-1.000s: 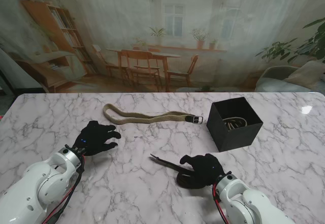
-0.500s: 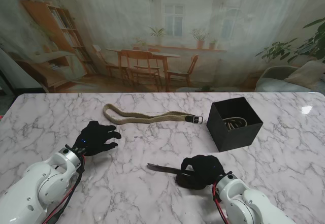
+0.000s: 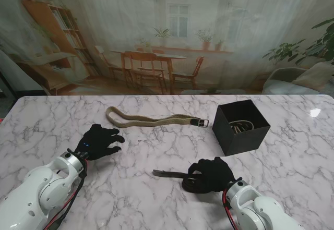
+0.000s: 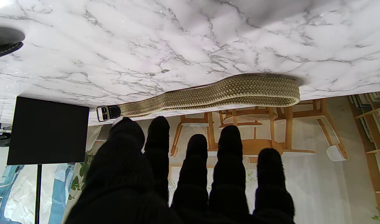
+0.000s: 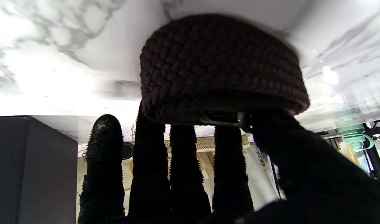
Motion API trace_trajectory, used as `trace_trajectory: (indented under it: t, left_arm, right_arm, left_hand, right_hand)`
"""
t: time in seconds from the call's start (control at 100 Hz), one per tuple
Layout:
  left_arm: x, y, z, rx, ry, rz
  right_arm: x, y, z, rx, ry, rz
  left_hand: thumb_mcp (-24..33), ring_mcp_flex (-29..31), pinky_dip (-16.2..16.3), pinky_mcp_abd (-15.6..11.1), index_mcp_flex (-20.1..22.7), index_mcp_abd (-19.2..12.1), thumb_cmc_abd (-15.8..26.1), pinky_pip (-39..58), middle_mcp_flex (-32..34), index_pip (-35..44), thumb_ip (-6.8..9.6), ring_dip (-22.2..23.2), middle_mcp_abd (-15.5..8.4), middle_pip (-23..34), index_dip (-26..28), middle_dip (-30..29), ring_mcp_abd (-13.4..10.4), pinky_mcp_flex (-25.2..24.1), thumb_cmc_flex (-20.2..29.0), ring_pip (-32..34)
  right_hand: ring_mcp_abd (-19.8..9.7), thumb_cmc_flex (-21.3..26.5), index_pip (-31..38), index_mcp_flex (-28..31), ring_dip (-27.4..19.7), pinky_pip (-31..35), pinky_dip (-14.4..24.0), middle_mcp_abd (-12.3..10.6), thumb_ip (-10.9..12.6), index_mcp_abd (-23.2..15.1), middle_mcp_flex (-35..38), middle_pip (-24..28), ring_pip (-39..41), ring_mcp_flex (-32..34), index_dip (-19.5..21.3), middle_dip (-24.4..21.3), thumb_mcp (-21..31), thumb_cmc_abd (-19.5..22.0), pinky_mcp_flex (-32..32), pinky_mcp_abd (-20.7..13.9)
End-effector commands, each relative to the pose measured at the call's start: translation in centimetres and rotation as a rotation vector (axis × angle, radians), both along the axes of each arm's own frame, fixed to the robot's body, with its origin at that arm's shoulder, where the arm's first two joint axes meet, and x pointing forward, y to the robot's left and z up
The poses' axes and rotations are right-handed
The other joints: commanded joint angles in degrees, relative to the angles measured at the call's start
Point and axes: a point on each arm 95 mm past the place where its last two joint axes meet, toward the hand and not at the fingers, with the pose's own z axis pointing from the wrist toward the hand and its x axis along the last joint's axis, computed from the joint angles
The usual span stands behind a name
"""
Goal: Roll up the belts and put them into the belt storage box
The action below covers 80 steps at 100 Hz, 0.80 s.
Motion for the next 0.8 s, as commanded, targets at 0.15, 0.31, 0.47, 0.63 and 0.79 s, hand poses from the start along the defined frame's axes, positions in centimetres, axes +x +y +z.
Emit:
trace_trajectory:
  t: [0.15,0.31,0.47,0.63,0.79]
  left_arm:
    - [0.00,-0.11,-0.18,0.008,0.013,0.000]
    - [0.03,-0.10,-0.18,0.009,0.012,0.000]
    - [0.00,-0.09,-0.21,0.011,0.011,0.002]
    - [0.01,-0.08,-0.20,0.009,0.009,0.002]
    - [-0.03,-0.08,-0.25,0.007,0.011,0.003]
  right_arm:
    - [0.05,-0.42,0.31,0.019,-0.018,-0.015]
    - [0.04,-0.64,0.28,0.032,-0.020,-0.024]
    - [-0.25,-0.79,0.13,0.008,-0.026,-0.002]
    - [-0.59,-0.79,-0.09,-0.072,-0.008,0.035]
    - [-0.69,-0.51,-0.57,-0.133,0.001,0.032]
  left_hand:
    - [-0.4,-0.5,1.1,1.5,0.8,0.2,2.1,-1.2,-2.0,-0.5,-0.85,-0.6,0.5,-0.6,0.6,0.0,0.4,-0.9,1.6,-1.4]
    - [-0.5,-0.5,1.0,1.5,0.8,0.1,2.2,-1.2,-2.0,-0.4,-0.86,-0.6,0.4,-0.6,0.6,0.0,0.3,-0.9,1.7,-1.4]
    - [-0.5,-0.5,1.0,1.5,0.7,0.2,2.3,-1.1,-2.1,-0.4,-0.86,-0.5,0.4,-0.6,0.6,0.0,0.3,-0.9,1.7,-1.3]
    - [-0.6,-0.6,1.0,1.5,0.6,0.2,2.4,-1.1,-2.2,-0.4,-0.91,-0.6,0.5,-0.6,0.5,0.0,0.3,-1.0,1.4,-1.4]
    - [-0.8,-0.6,1.0,1.5,0.5,0.4,2.6,-1.1,-2.2,-0.6,-0.94,-0.6,0.4,-0.6,0.4,-0.1,0.3,-1.0,0.7,-1.4]
  right_hand:
    - [1.0,-4.3,-2.6,-1.9,-2.3,-1.9,0.6,1.7,2.0,3.0,-4.1,-2.3,-2.8,-4.7,1.8,-1.7,-3.6,5.7,-3.6,-0.2]
    - [1.7,-9.6,-6.2,-4.7,-4.1,-3.9,0.4,3.4,1.5,6.8,-7.5,-3.9,-4.8,-9.0,0.9,-3.4,-9.8,7.4,-6.7,-0.3]
    - [2.9,-19.3,-14.0,-12.0,-7.0,-7.8,-0.3,5.3,0.5,13.0,-13.5,-8.6,-8.7,-13.8,-2.4,-7.4,-13.1,2.2,-10.6,0.1]
    - [5.2,-27.1,-20.9,-14.1,-12.2,-14.0,-2.8,9.0,-2.0,19.7,-17.8,-15.8,-15.5,-17.4,-6.4,-13.4,-8.2,-7.2,-13.6,0.3]
    - [3.8,-25.6,-20.9,-13.4,-13.0,-14.7,-4.0,9.3,-3.0,21.0,-18.4,-16.2,-16.1,-16.4,-5.3,-13.5,-6.0,-12.5,-11.9,-1.5]
